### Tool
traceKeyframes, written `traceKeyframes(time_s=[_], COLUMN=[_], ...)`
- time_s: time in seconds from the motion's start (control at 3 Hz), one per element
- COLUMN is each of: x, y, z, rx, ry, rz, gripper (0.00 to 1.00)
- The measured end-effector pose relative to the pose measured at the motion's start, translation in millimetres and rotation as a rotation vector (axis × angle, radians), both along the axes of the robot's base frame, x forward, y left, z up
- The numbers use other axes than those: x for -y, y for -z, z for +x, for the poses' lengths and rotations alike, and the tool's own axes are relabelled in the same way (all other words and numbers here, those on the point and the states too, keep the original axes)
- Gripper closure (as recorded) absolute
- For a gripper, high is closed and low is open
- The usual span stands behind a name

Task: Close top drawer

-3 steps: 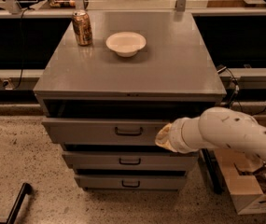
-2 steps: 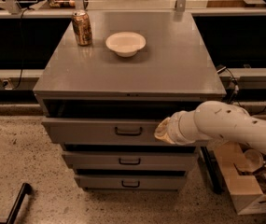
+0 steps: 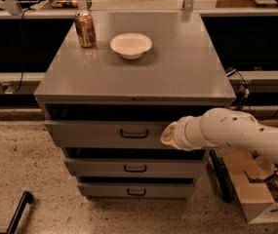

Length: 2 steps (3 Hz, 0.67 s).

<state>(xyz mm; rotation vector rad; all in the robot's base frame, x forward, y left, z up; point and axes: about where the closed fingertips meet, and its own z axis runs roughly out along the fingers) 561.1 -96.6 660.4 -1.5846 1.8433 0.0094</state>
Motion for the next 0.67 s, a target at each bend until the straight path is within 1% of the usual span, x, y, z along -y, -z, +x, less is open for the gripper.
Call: traceKeyframes(time_s=[0.33,0.67], x=[-11.0,-19.8], y=[-6.8,-11.4], z=[-29.7,-81.2], rx=[0.01,-0.044], ry=[-0.055,-0.111], rz=[-0.018,-0.006], gripper=[1.0,1.0])
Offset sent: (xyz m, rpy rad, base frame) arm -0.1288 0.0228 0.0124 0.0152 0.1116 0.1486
